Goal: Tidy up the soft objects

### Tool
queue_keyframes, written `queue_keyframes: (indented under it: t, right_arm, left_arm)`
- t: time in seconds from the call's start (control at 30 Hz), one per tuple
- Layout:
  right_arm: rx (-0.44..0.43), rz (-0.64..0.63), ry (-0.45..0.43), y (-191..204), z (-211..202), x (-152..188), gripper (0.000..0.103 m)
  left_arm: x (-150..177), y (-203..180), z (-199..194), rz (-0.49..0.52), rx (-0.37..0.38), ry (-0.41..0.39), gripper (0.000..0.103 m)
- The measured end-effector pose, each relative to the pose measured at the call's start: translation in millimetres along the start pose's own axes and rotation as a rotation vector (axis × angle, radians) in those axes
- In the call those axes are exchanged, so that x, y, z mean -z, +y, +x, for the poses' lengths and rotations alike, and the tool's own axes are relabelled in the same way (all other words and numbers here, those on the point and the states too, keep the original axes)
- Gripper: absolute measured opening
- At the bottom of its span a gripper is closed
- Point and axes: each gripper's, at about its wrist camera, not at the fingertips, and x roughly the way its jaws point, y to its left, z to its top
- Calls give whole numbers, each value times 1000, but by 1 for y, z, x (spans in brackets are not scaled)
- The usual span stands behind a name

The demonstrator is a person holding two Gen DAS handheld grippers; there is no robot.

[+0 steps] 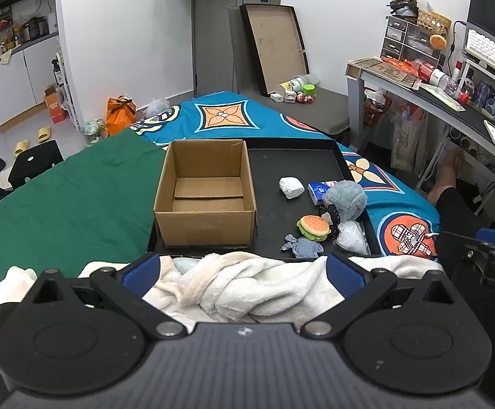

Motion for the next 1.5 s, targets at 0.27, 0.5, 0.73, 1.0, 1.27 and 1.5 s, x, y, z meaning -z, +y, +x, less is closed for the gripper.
queue_keyframes:
  t: [0.27, 0.5, 0.73, 1.0, 1.27, 1.5]
  right_arm:
    - [1, -13, 3, 1, -3, 0, 103]
    - [7, -19, 11, 2, -2, -1, 103]
    - [13, -19, 10, 2, -3, -1, 103]
    - [21, -23, 12, 3, -2, 0, 103]
    - [26, -19, 23, 0, 3, -1, 103]
    - [31, -13, 32, 1, 15, -8, 103]
  left_arm:
    - [-2, 4, -6, -10, -7, -18, 103]
    - [-2, 7, -8, -13, -9, -15, 103]
    - [-1, 9, -8, -12, -11, -15, 103]
    - [2, 10, -8, -3, -8, -9, 103]
    - [1, 9, -5, 7, -10, 2, 103]
    - [-8, 10, 3, 6, 1, -3, 103]
